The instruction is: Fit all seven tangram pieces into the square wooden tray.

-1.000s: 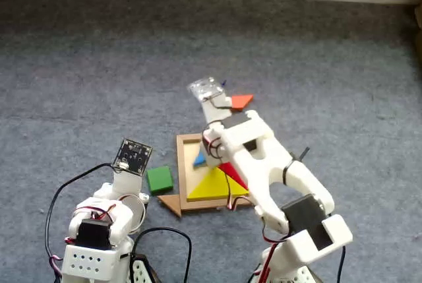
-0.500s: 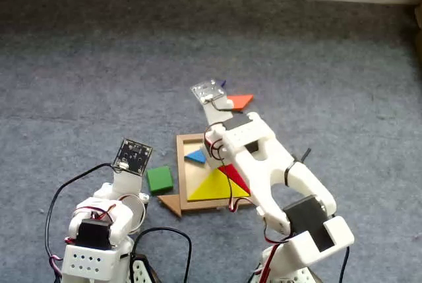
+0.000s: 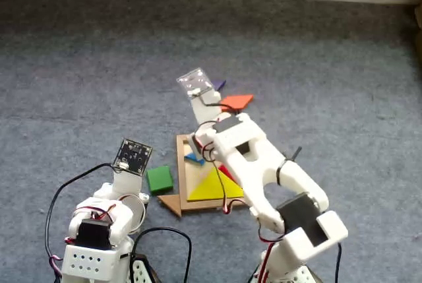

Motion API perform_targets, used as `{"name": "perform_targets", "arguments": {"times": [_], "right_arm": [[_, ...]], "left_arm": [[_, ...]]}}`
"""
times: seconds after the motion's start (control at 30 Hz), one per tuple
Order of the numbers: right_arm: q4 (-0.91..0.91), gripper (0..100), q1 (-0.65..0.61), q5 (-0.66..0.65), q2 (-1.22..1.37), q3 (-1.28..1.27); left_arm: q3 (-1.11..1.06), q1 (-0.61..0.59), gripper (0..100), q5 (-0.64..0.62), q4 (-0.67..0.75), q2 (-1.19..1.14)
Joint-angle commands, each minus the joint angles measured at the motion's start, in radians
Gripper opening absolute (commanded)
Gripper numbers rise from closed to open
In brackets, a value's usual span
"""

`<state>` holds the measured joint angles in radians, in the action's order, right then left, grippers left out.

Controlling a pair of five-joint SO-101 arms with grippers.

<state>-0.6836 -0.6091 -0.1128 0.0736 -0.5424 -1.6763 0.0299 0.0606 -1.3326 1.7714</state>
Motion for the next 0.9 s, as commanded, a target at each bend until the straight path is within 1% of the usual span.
{"name": "perform_targets", "arguments": {"times": [0.0,0.23,0.43,0.73,0.8,0.87], "right_arm": [[0.021,0.6,-0.024,-0.012,0.024,0.010],[0.015,0.6,-0.025,-0.014,0.021,0.004],[-0.045,0.6,-0.030,-0.015,0.021,0.010],[-0.051,0.6,-0.139,-0.015,0.019,0.002],[-0.093,0.6,-0.142,-0.018,0.019,0.008],[-0.160,0.6,-0.142,-0.061,0.019,0.010]], "left_arm": [[-0.021,-0.013,1,0.008,-0.006,0.030],[-0.021,-0.013,1,0.008,-0.006,0.030],[-0.021,-0.013,1,0.008,-0.006,0.030],[-0.021,-0.013,1,0.008,-0.006,0.030],[-0.021,-0.013,1,0.008,-0.006,0.030],[-0.021,-0.013,1,0.008,-0.006,0.030]]}}
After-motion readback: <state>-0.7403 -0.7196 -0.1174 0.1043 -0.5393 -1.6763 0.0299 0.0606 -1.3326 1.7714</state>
